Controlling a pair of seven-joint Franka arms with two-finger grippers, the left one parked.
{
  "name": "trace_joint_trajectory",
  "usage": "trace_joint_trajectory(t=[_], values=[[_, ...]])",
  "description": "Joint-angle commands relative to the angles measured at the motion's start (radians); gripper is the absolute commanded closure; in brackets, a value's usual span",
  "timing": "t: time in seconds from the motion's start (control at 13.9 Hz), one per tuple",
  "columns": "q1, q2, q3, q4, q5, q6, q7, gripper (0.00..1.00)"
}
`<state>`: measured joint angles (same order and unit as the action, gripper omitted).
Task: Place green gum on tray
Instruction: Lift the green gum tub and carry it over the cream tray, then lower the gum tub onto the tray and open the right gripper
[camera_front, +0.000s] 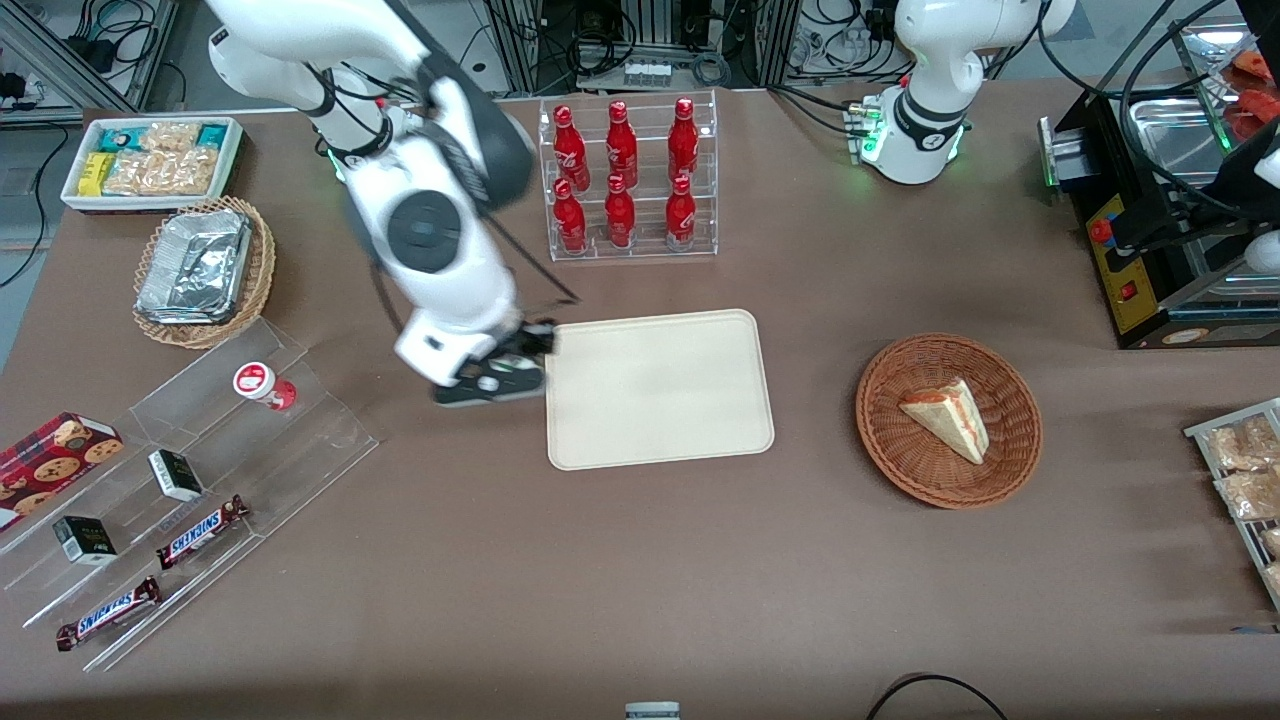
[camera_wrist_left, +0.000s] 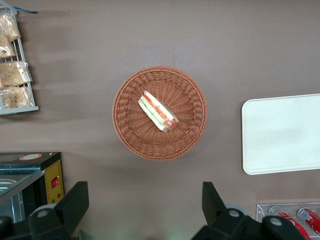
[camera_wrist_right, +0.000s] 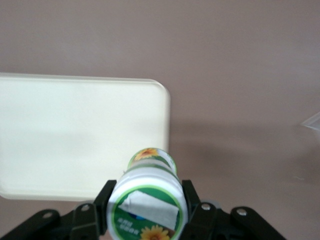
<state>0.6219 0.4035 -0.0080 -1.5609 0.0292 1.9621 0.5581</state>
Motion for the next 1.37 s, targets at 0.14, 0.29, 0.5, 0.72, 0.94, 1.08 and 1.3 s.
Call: trace_joint_trajectory(t=[0.14,0.29,0.5,0.72,0.94,1.08,1.3], values=[[0.128,0.247,-0.015,0.148,0.003,0.176,0.238,1.00],[0.176,0.288,-0.021,0.147,-0.006,0.237,0.299,1.00],[0.211,0.324,-0.021,0.140,-0.047,0.265,0.396,1.00],[0.214,0.331,-0.021,0.116,-0.055,0.282,0.413,1.00],[0.231,0.325,-0.021,0.059,-0.055,0.322,0.457,1.00],[0.234,0.327,-0.021,0.053,-0.055,0.333,0.457,1.00],[0.236,0.328,-0.020,0.050,-0.055,0.330,0.459,1.00]])
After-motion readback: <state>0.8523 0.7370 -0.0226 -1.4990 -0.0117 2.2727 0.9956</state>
